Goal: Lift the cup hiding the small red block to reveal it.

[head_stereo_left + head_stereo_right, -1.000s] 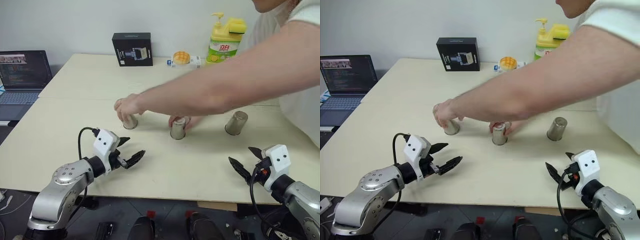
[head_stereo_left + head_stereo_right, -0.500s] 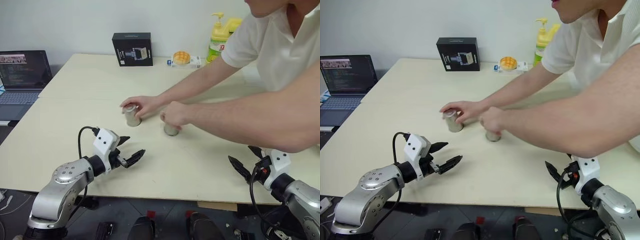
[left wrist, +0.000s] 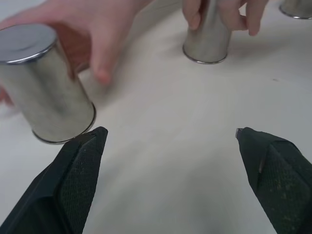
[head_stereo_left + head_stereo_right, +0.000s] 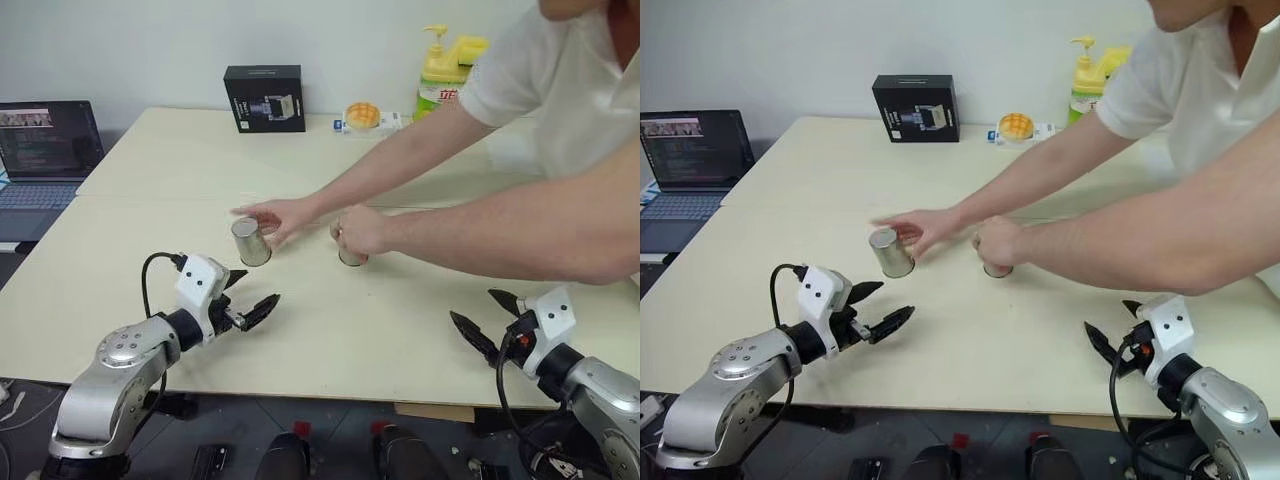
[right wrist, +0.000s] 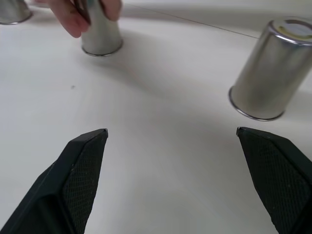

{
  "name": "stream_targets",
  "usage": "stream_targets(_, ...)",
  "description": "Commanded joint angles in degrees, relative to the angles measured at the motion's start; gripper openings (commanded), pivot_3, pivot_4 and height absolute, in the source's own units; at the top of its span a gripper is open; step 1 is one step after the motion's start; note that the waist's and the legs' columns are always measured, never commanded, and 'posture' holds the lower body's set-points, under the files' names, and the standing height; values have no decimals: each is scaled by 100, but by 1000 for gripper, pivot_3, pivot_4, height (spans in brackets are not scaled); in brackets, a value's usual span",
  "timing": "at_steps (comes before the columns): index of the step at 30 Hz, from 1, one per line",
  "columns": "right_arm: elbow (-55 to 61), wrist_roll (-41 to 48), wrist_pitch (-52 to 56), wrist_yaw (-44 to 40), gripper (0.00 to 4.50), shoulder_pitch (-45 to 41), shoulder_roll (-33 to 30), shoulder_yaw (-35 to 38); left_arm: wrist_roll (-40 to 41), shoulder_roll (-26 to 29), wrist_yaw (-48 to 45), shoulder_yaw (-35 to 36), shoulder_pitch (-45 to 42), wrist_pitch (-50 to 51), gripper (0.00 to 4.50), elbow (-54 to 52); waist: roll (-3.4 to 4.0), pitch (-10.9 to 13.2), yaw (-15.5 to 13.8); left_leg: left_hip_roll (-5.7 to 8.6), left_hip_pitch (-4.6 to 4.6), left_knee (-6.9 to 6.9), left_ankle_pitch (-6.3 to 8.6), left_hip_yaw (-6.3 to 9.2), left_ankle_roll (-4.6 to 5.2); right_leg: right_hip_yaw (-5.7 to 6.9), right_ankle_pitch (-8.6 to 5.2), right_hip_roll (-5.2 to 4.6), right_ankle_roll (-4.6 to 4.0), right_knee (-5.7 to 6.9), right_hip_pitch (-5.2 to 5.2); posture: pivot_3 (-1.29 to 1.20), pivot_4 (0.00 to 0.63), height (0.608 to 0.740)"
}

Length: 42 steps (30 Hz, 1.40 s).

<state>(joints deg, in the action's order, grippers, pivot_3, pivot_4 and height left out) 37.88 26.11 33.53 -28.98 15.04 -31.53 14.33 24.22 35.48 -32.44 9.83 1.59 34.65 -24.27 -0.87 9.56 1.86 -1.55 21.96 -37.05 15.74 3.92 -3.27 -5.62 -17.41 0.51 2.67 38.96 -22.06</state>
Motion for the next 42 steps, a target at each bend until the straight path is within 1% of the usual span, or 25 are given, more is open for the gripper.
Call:
stream_targets(1,402,406,8,-333,4500,-101,-141,-8,-149,-107,351,285,34,-135,4491,-151,0,0,-4,0,0,0,0,1,0,2,0,0,0,0,0,0,150,740)
stream_targets(4,613,788,68,-562,4500,-322,-262,-47,-213,-260,613,405,114,-161,4491,-217,0,0,-1,0,-2,-3,0,2,0,2,0,0,0,1,4,0,150,740)
stream_targets(10,868,1086,-293,-969,4500,-692,-322,-284,-377,-702,1205,595,126,-275,4491,-302,-8,-4,-6,0,-6,-5,0,5,1,5,0,1,0,1,10,0,150,740)
stream_targets(14,801,1054,-636,-1232,4500,-837,-341,-428,-544,-1042,1562,480,7,-461,4491,-215,-13,-6,-13,2,-6,-7,0,8,0,7,0,1,0,0,13,0,150,740)
stream_targets(18,597,1053,-690,-1358,4500,-914,-418,-445,-678,-1398,1774,265,-223,-621,4491,12,-16,-6,-21,3,-8,-13,0,12,0,11,1,0,0,-1,22,0,150,740)
stream_targets(24,443,982,-593,-1178,4500,-966,-404,-518,-921,-1851,1941,-116,-669,-925,4491,521,-25,-8,-18,5,-19,-18,0,14,0,12,1,3,0,0,34,0,150,740)
stream_targets(36,658,1005,-500,-872,4500,-674,-458,-397,-1321,-2071,2191,-196,-1517,-1539,4491,1797,-28,-7,-19,6,-16,-17,0,18,0,14,1,5,0,0,34,0,150,740)
stream_targets(42,767,1014,-435,-711,4500,-535,-473,-351,-1405,-2193,2277,-146,-2083,-1969,4491,2699,-29,-7,-21,6,-15,-19,0,20,0,16,2,5,1,0,35,0,150,740)
